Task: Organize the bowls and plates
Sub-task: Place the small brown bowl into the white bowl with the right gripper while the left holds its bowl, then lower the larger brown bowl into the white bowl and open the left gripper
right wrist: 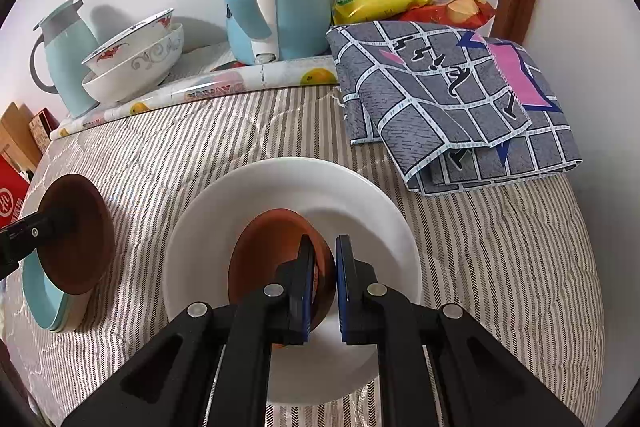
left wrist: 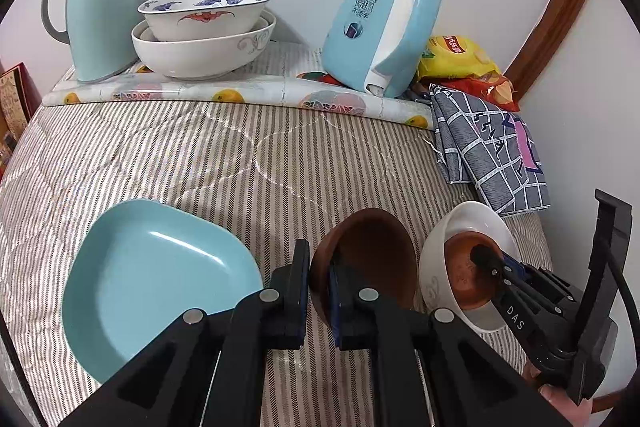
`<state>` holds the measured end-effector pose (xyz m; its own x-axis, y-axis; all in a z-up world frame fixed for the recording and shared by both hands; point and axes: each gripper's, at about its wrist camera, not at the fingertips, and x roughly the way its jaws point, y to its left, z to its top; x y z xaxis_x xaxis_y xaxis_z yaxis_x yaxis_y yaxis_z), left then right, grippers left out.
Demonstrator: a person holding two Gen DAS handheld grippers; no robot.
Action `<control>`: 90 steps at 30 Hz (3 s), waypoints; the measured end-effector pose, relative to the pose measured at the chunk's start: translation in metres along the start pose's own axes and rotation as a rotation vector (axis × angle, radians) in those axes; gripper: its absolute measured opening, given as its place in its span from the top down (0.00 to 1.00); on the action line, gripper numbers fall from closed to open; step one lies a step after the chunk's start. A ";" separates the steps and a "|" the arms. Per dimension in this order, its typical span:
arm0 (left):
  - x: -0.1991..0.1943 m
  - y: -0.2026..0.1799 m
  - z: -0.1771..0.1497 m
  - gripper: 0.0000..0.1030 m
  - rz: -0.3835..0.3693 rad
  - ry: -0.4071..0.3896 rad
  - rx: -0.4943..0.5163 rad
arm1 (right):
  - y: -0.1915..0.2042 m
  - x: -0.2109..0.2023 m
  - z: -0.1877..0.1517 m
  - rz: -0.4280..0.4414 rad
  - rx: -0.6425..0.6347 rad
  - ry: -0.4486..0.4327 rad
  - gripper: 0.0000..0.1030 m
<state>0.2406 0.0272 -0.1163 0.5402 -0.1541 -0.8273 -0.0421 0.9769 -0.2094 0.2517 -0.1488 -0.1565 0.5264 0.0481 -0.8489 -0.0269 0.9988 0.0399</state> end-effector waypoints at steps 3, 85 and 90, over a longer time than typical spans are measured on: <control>0.003 0.000 0.000 0.91 0.000 0.005 0.003 | -0.002 0.001 0.001 0.008 0.017 0.011 0.90; 0.048 -0.118 -0.004 0.91 -0.026 0.111 0.137 | -0.127 -0.057 -0.049 -0.040 0.177 -0.064 0.58; 0.052 -0.118 -0.007 0.91 -0.025 0.116 0.134 | -0.128 -0.056 -0.050 -0.035 0.179 -0.060 0.58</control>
<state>0.2682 -0.0975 -0.1385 0.4384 -0.1874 -0.8790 0.0873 0.9823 -0.1659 0.1833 -0.2791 -0.1406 0.5741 0.0079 -0.8187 0.1415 0.9840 0.1087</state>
